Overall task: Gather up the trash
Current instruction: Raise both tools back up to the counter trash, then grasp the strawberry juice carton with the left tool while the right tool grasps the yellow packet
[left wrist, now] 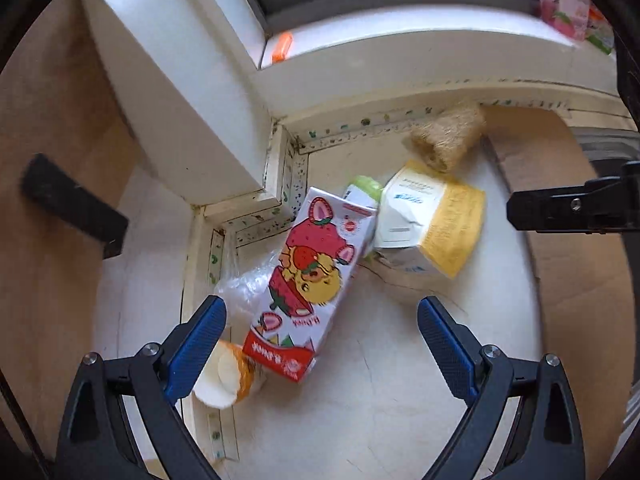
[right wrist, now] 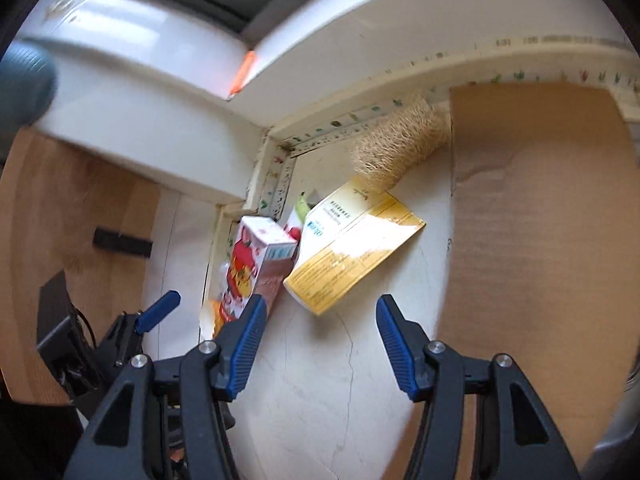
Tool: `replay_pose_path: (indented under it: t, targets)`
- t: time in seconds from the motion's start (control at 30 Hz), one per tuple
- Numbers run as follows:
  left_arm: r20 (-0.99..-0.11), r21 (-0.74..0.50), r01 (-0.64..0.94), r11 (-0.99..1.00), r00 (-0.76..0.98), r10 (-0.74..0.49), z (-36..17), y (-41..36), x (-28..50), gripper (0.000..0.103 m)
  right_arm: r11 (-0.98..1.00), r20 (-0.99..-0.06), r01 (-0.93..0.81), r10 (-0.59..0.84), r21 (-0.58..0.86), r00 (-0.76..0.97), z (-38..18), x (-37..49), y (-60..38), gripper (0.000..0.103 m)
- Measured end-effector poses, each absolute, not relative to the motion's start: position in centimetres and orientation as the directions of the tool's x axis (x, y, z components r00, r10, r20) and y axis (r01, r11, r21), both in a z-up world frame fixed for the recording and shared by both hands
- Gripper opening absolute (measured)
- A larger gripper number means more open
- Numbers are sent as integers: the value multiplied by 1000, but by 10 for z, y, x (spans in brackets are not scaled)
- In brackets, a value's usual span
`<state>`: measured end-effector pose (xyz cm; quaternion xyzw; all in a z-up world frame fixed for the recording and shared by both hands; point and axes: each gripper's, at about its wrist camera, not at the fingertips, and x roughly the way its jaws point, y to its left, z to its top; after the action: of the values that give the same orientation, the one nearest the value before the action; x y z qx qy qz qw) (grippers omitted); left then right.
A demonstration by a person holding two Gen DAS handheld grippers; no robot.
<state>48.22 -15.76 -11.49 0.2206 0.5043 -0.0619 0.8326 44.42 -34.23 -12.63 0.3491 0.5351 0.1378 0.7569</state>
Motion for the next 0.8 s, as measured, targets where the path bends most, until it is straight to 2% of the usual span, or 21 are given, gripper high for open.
replay_pose_path:
  t: [0.2,0.5,0.6,0.63,0.77,0.8]
  targets:
    - [-886,299,304,904,441,145,-137,-144,518,96,639,-677,239,634,731,374,-162,468,-336,58]
    - [-908,272,310,911,396,136,-158,-144,541,93,595,-662,292,658,749,359,-186,482,-320,58]
    - [-921,247,318,915,370,120,-163,-147,544,77,566,-645,308,664,765,378,-190,483,-320,58]
    - [-925,240,318,917,361,118,-165,-148,545,67,559,-640,311,665,768,386,-191,483,-321,58]
    - [-928,222,303,927,358,105,-165,-150,545,61,557,-634,304,654,773,413,-187,483,-320,58]
    - [-928,219,301,928,358,103,-164,-151,544,61,564,-639,302,646,768,418,-186,484,-318,55]
